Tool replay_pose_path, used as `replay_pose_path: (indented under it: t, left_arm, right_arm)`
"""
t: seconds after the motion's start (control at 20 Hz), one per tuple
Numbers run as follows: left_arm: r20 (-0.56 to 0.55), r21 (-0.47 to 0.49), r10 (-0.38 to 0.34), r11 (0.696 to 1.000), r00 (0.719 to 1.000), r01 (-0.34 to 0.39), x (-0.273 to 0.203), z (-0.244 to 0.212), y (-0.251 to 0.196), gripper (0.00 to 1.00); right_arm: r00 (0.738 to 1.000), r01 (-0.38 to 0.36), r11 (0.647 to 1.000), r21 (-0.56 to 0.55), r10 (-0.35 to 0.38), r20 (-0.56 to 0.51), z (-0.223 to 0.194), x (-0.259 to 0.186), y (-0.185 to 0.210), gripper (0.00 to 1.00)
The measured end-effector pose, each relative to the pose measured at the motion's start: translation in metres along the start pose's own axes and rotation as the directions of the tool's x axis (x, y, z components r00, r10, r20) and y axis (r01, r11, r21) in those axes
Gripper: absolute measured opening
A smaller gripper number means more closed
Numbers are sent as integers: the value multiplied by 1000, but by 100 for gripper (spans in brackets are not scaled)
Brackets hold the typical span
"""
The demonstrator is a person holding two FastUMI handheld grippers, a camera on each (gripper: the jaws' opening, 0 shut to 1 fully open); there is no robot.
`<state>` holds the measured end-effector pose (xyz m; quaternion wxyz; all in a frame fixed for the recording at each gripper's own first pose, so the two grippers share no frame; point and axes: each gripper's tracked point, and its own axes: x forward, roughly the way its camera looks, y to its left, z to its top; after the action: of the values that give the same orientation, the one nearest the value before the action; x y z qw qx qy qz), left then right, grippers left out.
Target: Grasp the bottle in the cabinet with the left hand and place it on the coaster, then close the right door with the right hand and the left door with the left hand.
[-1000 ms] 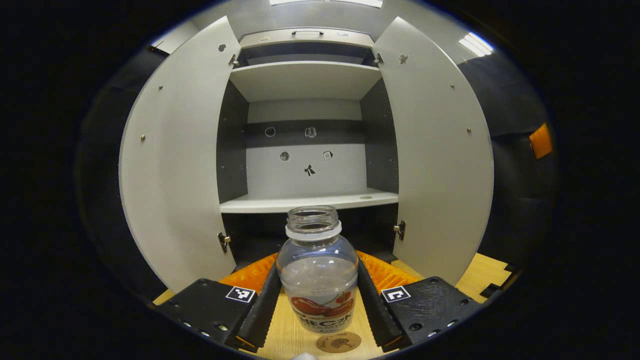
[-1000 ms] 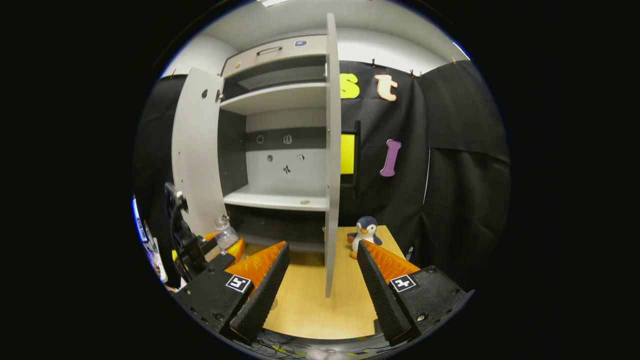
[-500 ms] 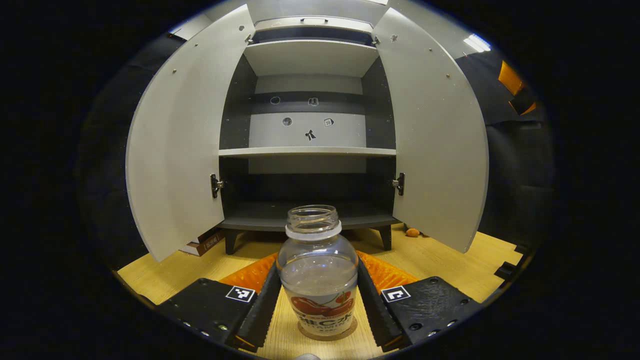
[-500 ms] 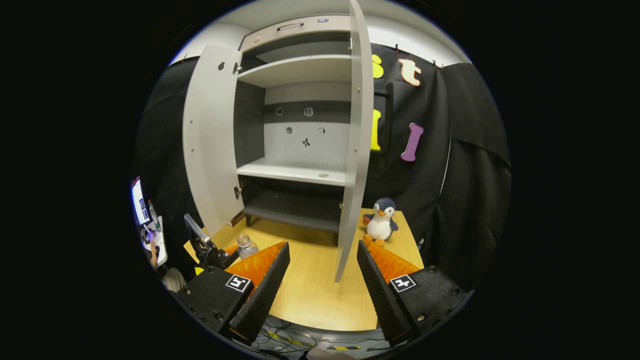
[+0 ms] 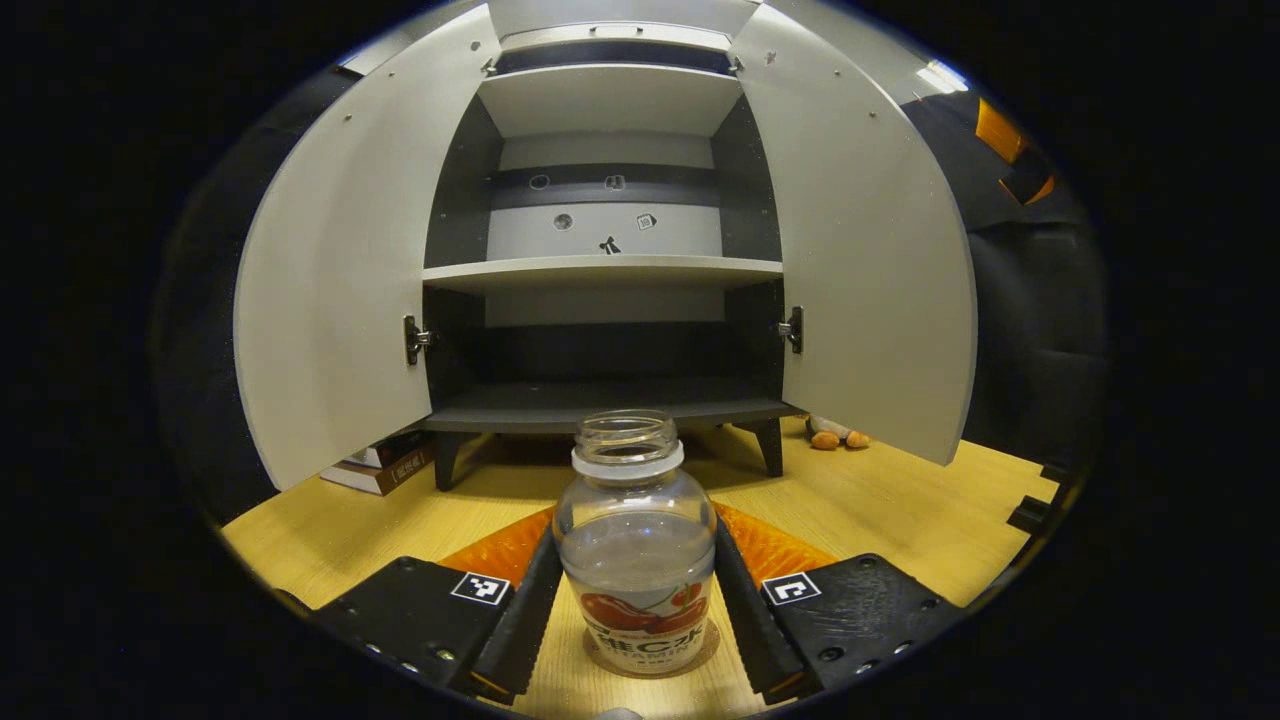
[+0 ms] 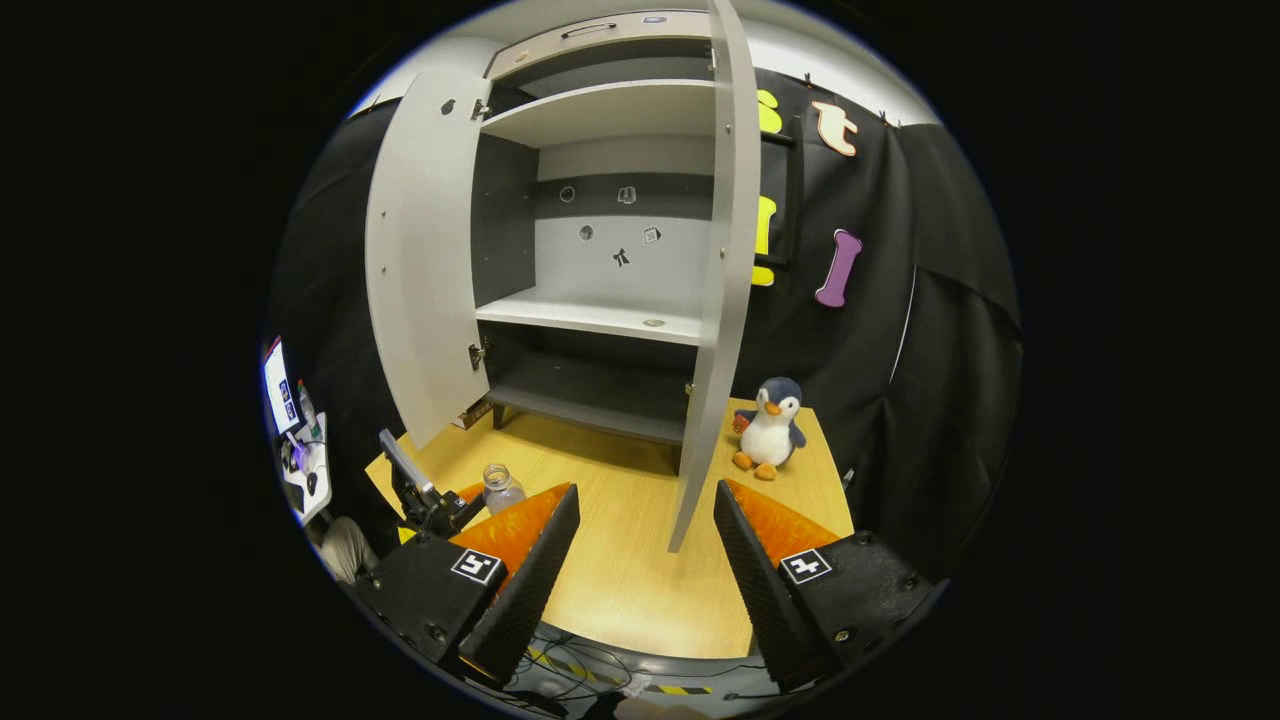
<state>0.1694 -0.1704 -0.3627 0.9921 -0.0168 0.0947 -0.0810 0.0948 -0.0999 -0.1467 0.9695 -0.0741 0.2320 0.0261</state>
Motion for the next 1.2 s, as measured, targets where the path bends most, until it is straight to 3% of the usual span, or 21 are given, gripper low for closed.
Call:
replay_pose_path:
  t: [0.2, 0.35, 0.75, 1.2]
  left_arm:
    - [-63, -36, -48, 998, 997, 46, 0, -13, -10, 78]
    - [-72, -17, -48, 999, 996, 47, -3, -12, -9, 96]
    - [-51, 35, -35, 999, 998, 37, -3, 16, -2, 96]
    - [14, -49, -16, 999, 1000, 17, -16, 114, 13, 96]
  right_arm:
    - [1000, -2, 1000, 14, 2, -7, -1, -2, 1, 84]
    - [1000, 0, 1000, 20, 0, -4, -1, -3, 2, 84]
    - [999, 9, 1000, 29, -10, 31, 8, -17, 5, 84]
    - [990, 59, 990, 130, -75, 117, 31, -35, -9, 83]
